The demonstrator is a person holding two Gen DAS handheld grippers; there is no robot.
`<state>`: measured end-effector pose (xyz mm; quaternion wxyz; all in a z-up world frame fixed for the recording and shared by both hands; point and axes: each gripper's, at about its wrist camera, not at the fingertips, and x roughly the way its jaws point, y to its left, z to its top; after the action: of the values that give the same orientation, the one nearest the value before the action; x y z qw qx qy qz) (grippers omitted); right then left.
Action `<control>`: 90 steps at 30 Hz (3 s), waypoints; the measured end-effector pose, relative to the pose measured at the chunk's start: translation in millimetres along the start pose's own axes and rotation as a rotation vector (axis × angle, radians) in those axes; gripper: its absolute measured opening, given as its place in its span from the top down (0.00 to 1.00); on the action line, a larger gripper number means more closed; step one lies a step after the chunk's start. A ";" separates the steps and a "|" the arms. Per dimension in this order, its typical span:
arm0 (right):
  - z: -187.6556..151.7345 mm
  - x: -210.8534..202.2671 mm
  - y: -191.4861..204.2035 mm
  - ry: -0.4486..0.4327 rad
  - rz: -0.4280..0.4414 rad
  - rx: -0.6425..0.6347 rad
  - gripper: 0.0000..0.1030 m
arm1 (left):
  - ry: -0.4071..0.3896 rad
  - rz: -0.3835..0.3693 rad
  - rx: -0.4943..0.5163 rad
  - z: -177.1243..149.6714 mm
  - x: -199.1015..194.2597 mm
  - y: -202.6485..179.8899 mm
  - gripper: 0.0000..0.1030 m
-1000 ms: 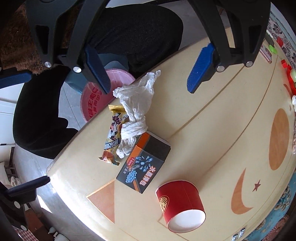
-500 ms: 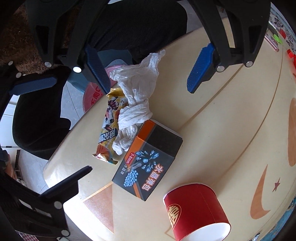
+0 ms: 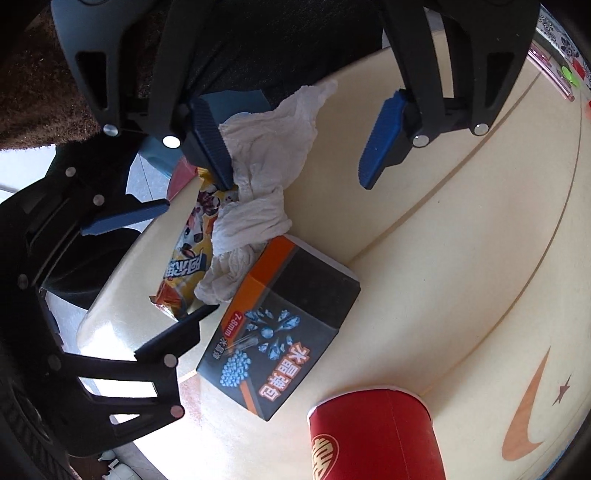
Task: Collect trash
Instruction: 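Grasp the white tissue with the left tool while the right tool grasps the yellow snack wrapper, then carry the tissue and snack wrapper with both tools over the pink bin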
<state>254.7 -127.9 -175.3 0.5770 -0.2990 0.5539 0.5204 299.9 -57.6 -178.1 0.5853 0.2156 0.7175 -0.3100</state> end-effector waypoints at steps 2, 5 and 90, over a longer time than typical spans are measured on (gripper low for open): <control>0.0 0.2 1.1 -0.001 -0.014 -0.003 0.38 | -0.002 -0.007 -0.004 2.3 2.7 2.2 0.33; -1.9 -3.1 5.3 -0.015 -0.055 0.002 0.46 | -0.016 -0.018 -0.019 6.8 2.8 5.5 0.33; -52.7 -74.9 192.7 -0.204 -0.482 0.561 0.75 | -0.248 0.117 -0.145 -169.9 -28.3 -112.4 0.89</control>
<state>69.5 -142.8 -70.5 0.7945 -0.1978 0.5282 0.2252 110.6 -17.9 -108.1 0.7006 0.1746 0.6463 -0.2470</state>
